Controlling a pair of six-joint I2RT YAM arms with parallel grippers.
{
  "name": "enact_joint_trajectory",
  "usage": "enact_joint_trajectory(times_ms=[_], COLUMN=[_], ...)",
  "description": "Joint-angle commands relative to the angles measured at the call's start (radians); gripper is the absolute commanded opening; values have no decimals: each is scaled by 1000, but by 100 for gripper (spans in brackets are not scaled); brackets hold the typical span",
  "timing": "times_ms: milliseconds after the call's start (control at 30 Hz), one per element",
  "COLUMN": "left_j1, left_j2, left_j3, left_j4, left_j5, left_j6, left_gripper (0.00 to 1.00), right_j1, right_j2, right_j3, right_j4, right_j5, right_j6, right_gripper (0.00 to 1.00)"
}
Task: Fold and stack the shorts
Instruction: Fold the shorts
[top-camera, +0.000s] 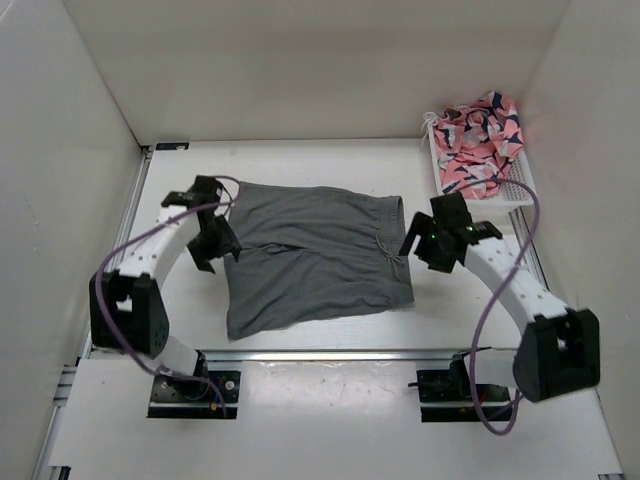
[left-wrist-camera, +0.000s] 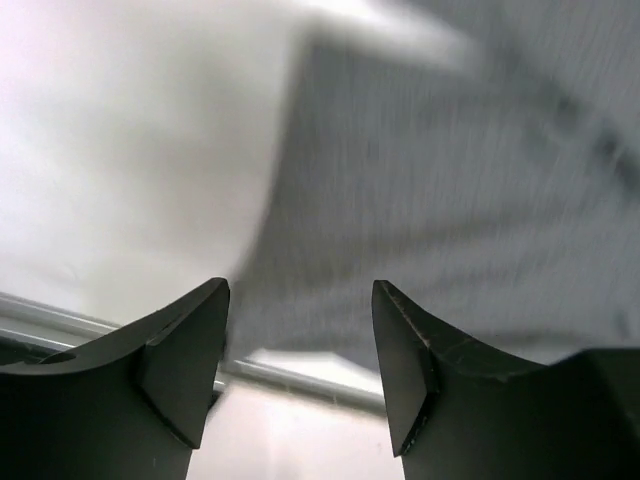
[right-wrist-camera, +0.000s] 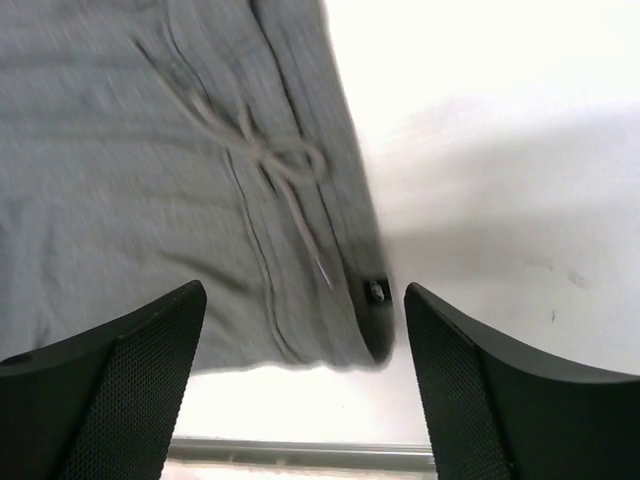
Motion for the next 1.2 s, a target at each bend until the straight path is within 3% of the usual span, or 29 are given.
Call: enact_joint_trajectory(times_ms=[0, 167, 233, 433, 533, 667, 767, 867, 900, 933, 967, 1167], left_j1=[-92, -186, -241, -373, -373, -327, -306, -281, -281, -264, -253, -230], left_j2=[-161, -278, -293, -333, -305, -233, -169, -134, -121, -121, -121, -103], left_j3=[-187, -358, -401, -469, -528, -584, -564, -523, -523, -523, -523, -523], left_j4=[-54, -54, -65, -68, -2, 134, 159, 159, 159, 159, 159, 159], left_j5=[101, 181, 207, 208, 218, 238, 229, 198, 185, 175, 163, 128], left_j6=[-148, -322, -382, -451, -462, -450, -425, -394, -381, -381, -381, -362], left_gripper=[70, 70, 65, 67, 72, 70, 70, 70, 70, 70, 70, 70], right_j1=[-6, -6, -6, -17, -17, -17, -17, -17, -17, -17, -17, -17], right_j2=[-117, -267, -324, -349, -338, -283, -208, -171, -171, -171, -171, -227], right_j3=[-123, -293, -332, -451, -496, -507, -496, -496, -496, -496, -496, -505], right_j4=[-15, -15, -15, 75, 200, 295, 355, 367, 358, 344, 329, 283], right_j5=[-71, -196, -196, -275, -294, -213, -148, -102, -93, -93, -76, -56], right_j6=[78, 188, 245, 340, 368, 344, 333, 322, 322, 334, 343, 371], right_gripper=[83, 78, 78, 79, 79, 75, 66, 35, 13, 4, 0, 0])
